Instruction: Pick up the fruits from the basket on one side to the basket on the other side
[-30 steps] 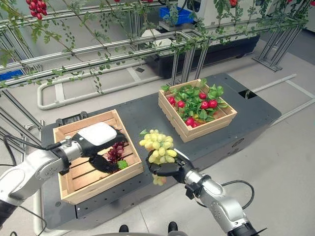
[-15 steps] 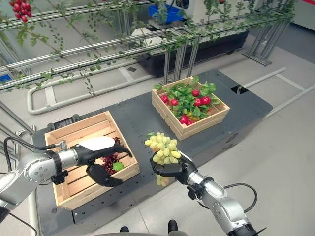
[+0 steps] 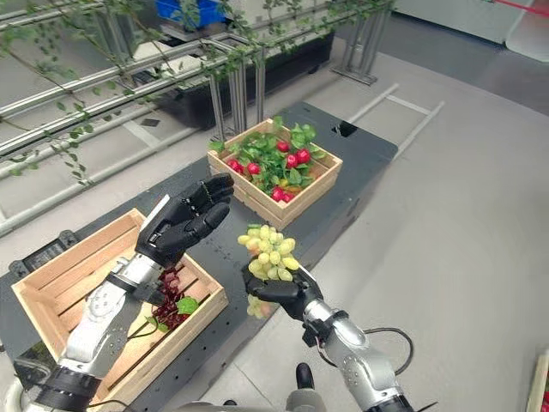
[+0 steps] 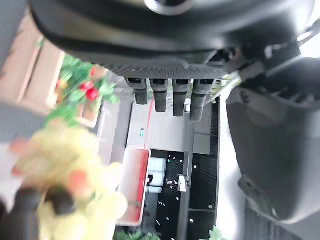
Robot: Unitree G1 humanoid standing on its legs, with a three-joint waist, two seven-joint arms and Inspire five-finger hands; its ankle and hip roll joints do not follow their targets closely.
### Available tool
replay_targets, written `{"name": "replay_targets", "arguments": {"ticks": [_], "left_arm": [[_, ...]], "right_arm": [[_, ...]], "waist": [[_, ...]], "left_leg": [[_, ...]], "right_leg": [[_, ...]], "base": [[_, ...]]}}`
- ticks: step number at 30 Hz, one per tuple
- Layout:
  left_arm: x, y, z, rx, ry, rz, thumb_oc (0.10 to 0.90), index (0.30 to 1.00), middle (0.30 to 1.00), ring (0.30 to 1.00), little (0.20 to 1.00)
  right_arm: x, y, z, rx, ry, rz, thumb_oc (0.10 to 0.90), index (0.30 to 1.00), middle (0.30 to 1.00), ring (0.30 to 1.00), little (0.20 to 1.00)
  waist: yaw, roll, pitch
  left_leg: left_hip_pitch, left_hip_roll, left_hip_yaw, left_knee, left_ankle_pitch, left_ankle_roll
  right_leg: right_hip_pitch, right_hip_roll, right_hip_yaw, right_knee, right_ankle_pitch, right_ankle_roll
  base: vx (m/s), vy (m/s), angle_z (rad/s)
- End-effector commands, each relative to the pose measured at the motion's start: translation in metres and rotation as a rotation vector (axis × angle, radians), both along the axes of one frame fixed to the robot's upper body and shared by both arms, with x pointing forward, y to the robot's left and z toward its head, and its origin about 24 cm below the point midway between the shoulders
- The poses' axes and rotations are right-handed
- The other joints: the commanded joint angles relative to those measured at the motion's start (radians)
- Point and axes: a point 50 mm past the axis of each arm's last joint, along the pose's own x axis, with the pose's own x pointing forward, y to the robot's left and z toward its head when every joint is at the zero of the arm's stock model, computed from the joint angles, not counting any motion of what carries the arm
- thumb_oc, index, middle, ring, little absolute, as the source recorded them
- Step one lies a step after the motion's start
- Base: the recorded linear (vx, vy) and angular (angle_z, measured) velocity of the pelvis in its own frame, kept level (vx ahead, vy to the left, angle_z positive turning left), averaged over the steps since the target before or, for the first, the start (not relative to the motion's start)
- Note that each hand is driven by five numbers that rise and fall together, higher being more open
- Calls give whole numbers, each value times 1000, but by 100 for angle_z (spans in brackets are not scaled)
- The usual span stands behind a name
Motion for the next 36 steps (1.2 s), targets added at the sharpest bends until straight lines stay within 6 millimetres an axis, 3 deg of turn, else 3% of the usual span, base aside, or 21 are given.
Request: {"name": "replay_targets", "arguments": {"ticks": [1,6,13,14,18,21,25,29,36], "left_arm": [[3,-6,47,-146,-229,-13,800,900,900,900,900],[2,-10,47,-138,-227,-32,800,900,900,900,900],[0,-15,50,-130,-250,-25,800,900,900,900,900],[1,-15,50,-131,-249,-23,800,900,900,900,900],[-1,-8,51,-131,-241,1,800,900,900,900,900],[-4,-2,52,-146,-250,21,800,900,900,900,900],[-4,-7,55,-168,-270,26,800,900,900,900,900],[-1,-15,58,-202,-291,10,800,900,900,900,900],[0,-26,59,-282,-290,-38,800,900,900,900,900]], "right_arm": [[27,-12,67,159,-348,-99,400,300,300,300,300],[29,-19,75,168,-387,-99,400,300,300,300,300],[34,-13,87,172,-473,-51,400,300,300,300,300],[34,-13,87,172,-474,-48,400,300,300,300,300],[32,-4,88,164,-479,-16,400,300,300,300,300],[29,-2,90,149,-490,12,400,300,300,300,300],[29,-6,92,131,-510,0,400,300,300,300,300],[32,-12,98,98,-554,-13,400,300,300,300,300],[34,-24,111,83,-613,-89,400,300,300,300,300]], "waist": [[-11,54,-12],[4,67,-8],[61,76,-35],[63,75,-35],[110,64,-48],[123,55,-60],[111,39,-64],[78,29,-55],[37,20,-51]], "left_leg": [[13,13,0,-60,-12,-36],[8,24,58,-106,21,-22],[-32,65,189,-154,72,-7],[-32,65,191,-154,72,-8],[-27,89,258,-164,78,-24],[-31,113,313,-166,85,-39],[-35,154,363,-165,95,-76],[-63,198,379,-166,138,-107],[-101,244,380,-166,179,-145]], "right_leg": [[-36,17,-116,-13,68,28],[-44,28,-208,96,51,19],[32,21,-412,254,-89,-18],[35,20,-415,254,-92,-18],[132,-32,-551,218,-113,-21],[199,-25,-598,123,-139,-19],[234,23,-592,3,-160,-20],[219,70,-552,-76,-118,-54],[179,126,-495,-94,-112,-91]], "base": [[-235,254,-41],[-168,116,-70],[-153,-29,-62],[-95,-130,-50],[-82,-180,-111],[-75,-240,-182],[-101,-348,-106],[-167,-321,-36],[-102,-227,-20]]}}
